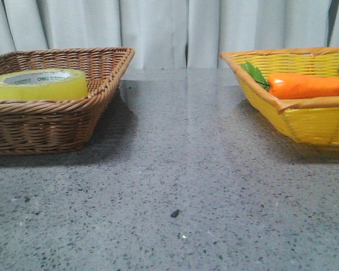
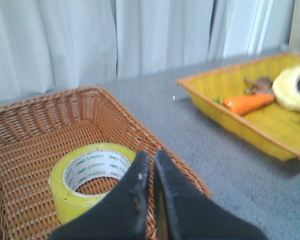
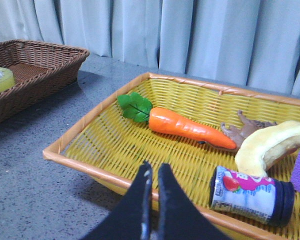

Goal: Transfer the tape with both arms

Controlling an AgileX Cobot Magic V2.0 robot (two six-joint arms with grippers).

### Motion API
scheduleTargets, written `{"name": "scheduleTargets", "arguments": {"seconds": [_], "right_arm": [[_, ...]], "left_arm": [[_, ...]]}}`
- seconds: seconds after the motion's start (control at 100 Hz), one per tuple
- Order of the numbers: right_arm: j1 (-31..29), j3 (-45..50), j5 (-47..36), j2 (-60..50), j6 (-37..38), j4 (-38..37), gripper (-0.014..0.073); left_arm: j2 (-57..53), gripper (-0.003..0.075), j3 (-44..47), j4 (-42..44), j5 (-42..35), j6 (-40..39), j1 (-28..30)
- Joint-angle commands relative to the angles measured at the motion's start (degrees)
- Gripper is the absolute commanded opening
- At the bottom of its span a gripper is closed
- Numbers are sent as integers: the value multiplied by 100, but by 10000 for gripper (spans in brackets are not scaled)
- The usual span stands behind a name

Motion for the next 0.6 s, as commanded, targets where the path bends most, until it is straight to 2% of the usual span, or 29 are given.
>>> {"name": "scheduleTargets", "arguments": {"seconds": [0.0,0.13,0.31,0.59], "right_arm": [[-31,21,-540,-127,20,-408,-74],[-31,159,-689,-104,20,-409,-74],[-31,208,-702,-104,20,-409,-74],[-31,208,-702,-104,20,-409,-74]], "left_arm": [[-630,-21,366,-154,-923,7,1],[-1600,-21,949,-154,-1282,7,1],[-2526,-21,1440,-154,-1186,7,1],[-2509,-20,1801,-154,-1208,7,1]]}}
